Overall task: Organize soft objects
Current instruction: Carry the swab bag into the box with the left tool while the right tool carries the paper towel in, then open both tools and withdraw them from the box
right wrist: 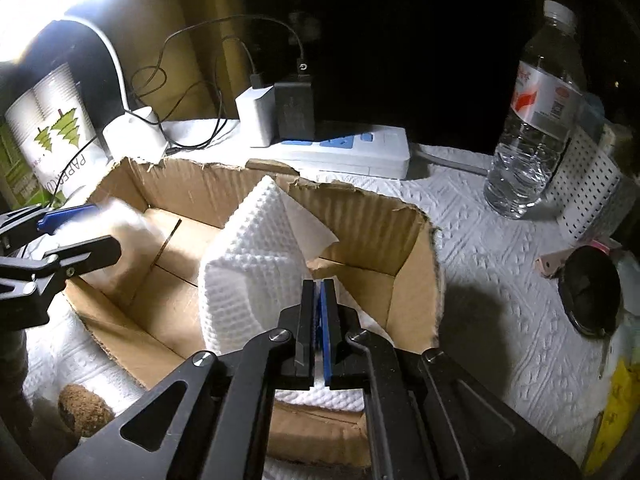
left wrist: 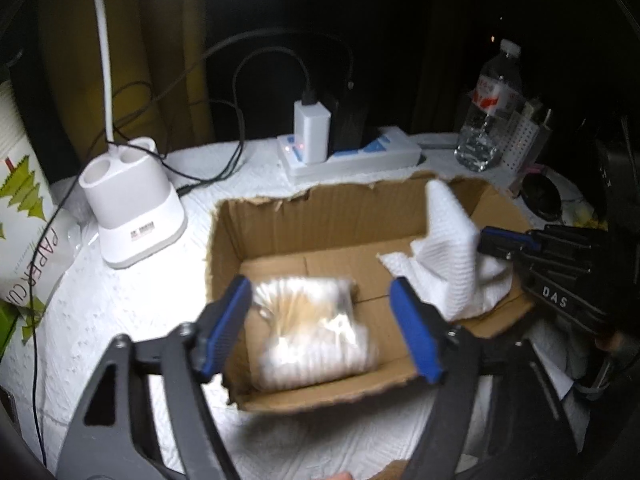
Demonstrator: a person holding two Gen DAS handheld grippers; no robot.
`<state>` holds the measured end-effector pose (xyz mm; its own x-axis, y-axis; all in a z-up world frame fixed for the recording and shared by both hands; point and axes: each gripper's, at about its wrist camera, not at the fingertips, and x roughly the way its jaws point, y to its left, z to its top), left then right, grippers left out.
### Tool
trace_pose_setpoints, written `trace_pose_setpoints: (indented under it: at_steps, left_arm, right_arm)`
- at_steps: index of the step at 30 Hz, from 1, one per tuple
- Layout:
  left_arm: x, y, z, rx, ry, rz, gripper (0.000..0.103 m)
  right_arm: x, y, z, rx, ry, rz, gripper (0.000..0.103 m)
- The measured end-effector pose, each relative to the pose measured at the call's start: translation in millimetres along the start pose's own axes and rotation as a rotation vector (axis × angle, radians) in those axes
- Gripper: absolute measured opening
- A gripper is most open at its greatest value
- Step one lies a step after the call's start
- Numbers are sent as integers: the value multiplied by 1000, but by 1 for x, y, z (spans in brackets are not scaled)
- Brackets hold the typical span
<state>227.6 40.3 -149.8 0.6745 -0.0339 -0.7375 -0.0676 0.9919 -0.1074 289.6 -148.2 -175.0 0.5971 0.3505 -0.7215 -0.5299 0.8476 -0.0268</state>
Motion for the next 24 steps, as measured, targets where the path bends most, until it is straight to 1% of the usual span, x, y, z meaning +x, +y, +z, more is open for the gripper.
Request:
trace_pose_setpoints:
  at_steps: [2, 3, 10, 14, 21, 23, 24]
  left_arm:
    - [-7, -1, 1, 1, -17, 2, 77]
    - [-10, -1, 1, 2, -21, 2, 77]
    - [-34, -4, -4, 9, -47, -7, 77]
    - [-52, -5, -9, 10, -69, -12, 77]
    - [-77, -9, -21, 9, -97, -23, 78]
    - [-83, -10, -25, 8, -101, -29, 80]
    - [-85, -10, -27, 7, -102, -32, 83]
  right_arm:
    - [-9, -1, 0, 8, -21, -2, 36]
    - [-15, -1, 2, 12, -33, -2, 39]
    - [-48, 5, 0, 19, -80, -26, 44]
    - [-66, 14, -6, 25, -100, -29, 53]
    - [-93, 26, -19, 37, -124, -20, 56]
    - [-99, 30, -23, 37, -127, -18, 57]
    - [-103, 32, -25, 35, -129, -18, 57]
